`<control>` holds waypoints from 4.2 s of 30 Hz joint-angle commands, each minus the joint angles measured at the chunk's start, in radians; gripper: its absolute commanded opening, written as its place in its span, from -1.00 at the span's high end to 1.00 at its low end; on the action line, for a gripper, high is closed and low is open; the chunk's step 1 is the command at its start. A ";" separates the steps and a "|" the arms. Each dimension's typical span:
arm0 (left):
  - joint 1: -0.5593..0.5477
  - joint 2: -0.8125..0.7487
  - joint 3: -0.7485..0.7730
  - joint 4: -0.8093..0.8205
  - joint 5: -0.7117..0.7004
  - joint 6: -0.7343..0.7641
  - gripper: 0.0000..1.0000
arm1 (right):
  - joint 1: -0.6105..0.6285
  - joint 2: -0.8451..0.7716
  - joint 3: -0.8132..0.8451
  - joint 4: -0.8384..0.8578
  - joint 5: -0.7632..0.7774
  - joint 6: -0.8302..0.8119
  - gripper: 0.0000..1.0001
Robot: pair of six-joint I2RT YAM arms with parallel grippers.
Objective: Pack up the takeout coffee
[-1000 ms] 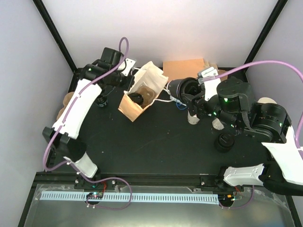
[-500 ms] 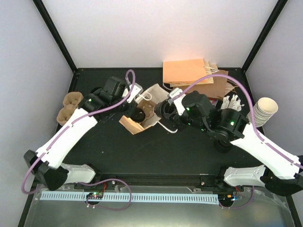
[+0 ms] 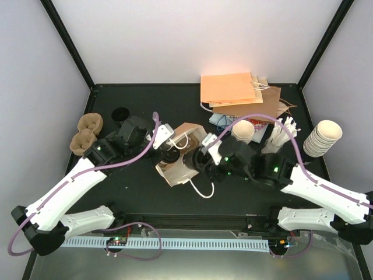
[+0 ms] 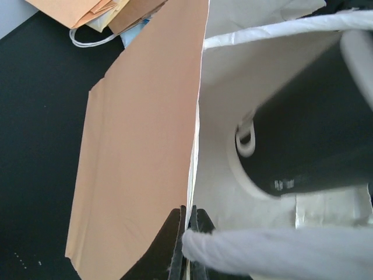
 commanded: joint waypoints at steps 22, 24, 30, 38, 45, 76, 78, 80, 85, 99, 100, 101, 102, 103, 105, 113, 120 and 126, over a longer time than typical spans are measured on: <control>-0.095 -0.126 -0.069 0.071 0.123 -0.073 0.94 | 0.290 0.113 -0.129 0.179 0.598 0.104 -0.10; -0.101 -0.126 -0.069 0.077 0.120 -0.084 0.94 | 0.291 0.136 -0.125 0.171 0.608 0.124 -0.10; -0.115 -0.116 -0.069 0.098 0.112 -0.115 0.96 | 0.291 0.180 -0.155 0.161 0.644 0.201 -0.07; -0.126 -0.095 -0.067 0.108 0.114 -0.151 0.92 | 0.291 0.180 -0.247 0.168 0.645 0.320 -0.04; -0.126 -0.058 -0.022 0.082 0.119 -0.188 0.92 | 0.290 0.097 -0.383 0.309 0.614 0.305 -0.04; 0.295 0.057 -0.010 0.101 0.289 -0.351 -0.97 | 0.291 0.133 -0.564 0.706 0.620 -0.023 0.00; 0.344 0.137 0.008 0.111 0.297 -0.330 -0.97 | 0.289 0.155 -0.559 0.704 0.630 -0.049 0.00; 0.368 0.226 0.051 0.118 0.306 -0.296 -0.98 | 0.290 0.179 -0.553 0.699 0.643 -0.067 -0.01; 0.396 0.482 0.220 0.062 0.312 -0.278 -0.97 | 0.289 0.229 -0.533 0.687 0.644 -0.065 -0.01; 0.404 0.913 0.433 0.081 0.511 -0.277 -0.82 | 0.260 0.222 -0.546 0.743 0.669 -0.017 0.07; 0.404 0.933 0.440 0.087 0.528 -0.278 -0.81 | 0.257 0.228 -0.541 0.734 0.671 0.001 0.08; 0.403 0.955 0.448 0.091 0.546 -0.276 -0.81 | 0.257 0.236 -0.536 0.726 0.675 0.020 0.08; 0.403 0.977 0.459 0.090 0.560 -0.275 -0.80 | 0.256 0.246 -0.529 0.716 0.688 0.044 0.09; 0.403 1.002 0.479 0.081 0.572 -0.271 -0.78 | 0.255 0.256 -0.518 0.704 0.703 0.066 0.09; 0.403 1.044 0.512 0.059 0.585 -0.267 -0.75 | 0.255 0.272 -0.504 0.686 0.733 0.108 0.08; 0.395 1.089 0.506 0.076 0.680 -0.267 -0.66 | 0.248 0.291 -0.475 0.661 0.736 0.221 0.09; 0.377 1.077 0.464 0.098 0.698 -0.272 -0.59 | 0.248 0.271 -0.438 0.609 0.722 0.253 0.10; 0.374 1.070 0.452 0.096 0.695 -0.261 -0.56 | 0.247 0.220 -0.464 0.620 0.711 0.078 0.10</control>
